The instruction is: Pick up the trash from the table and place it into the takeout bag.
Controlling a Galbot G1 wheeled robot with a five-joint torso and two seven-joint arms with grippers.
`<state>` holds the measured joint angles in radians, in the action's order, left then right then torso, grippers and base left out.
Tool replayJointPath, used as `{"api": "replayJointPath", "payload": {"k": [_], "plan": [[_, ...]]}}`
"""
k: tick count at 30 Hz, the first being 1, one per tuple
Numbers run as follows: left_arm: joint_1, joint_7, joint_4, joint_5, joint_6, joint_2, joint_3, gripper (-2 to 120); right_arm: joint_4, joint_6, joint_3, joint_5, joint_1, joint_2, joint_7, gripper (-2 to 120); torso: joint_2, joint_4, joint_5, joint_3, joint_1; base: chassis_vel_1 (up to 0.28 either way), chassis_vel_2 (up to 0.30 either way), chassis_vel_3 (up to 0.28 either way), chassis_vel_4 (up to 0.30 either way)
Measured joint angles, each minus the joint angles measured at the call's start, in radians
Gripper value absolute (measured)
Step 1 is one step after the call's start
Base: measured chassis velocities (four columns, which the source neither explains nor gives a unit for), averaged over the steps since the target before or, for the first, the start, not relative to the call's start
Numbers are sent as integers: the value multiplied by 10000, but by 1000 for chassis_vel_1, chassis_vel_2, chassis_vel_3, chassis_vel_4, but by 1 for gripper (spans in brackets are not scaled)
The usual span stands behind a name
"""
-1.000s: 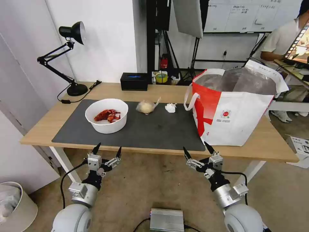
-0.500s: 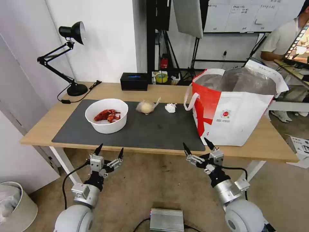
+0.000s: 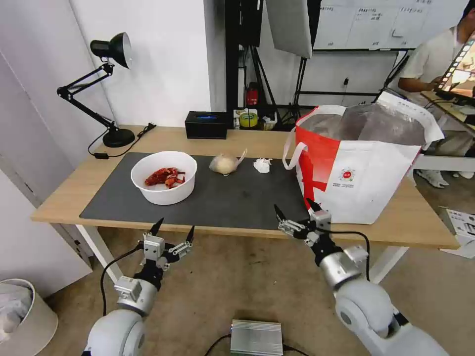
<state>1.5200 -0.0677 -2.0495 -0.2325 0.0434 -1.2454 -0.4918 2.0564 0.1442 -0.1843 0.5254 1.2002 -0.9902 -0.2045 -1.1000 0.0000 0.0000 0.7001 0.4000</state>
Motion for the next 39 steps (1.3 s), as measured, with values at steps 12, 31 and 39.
{"api": "replayJointPath", "payload": {"k": [12, 31, 39], "plan": [[75, 18, -108, -5, -35, -15, -131, 100, -413, 2101, 933, 749, -2221, -92, -944, 100, 0, 1, -2, 0, 0, 0, 0, 0, 0], [430, 56, -409, -109, -226, -70, -501, 100, -1801, 4505, 2672, 1510, -4936, -1283, -3296, 100, 0, 0, -2, 0, 1, 0, 0, 0, 0], [498, 56, -415, -20, -220, -157, -514, 100, -2510, 4578, 2818, 1598, -5445, -1685, -3752, 100, 1, 0, -1, -1, 0, 0, 0, 0, 0]]}}
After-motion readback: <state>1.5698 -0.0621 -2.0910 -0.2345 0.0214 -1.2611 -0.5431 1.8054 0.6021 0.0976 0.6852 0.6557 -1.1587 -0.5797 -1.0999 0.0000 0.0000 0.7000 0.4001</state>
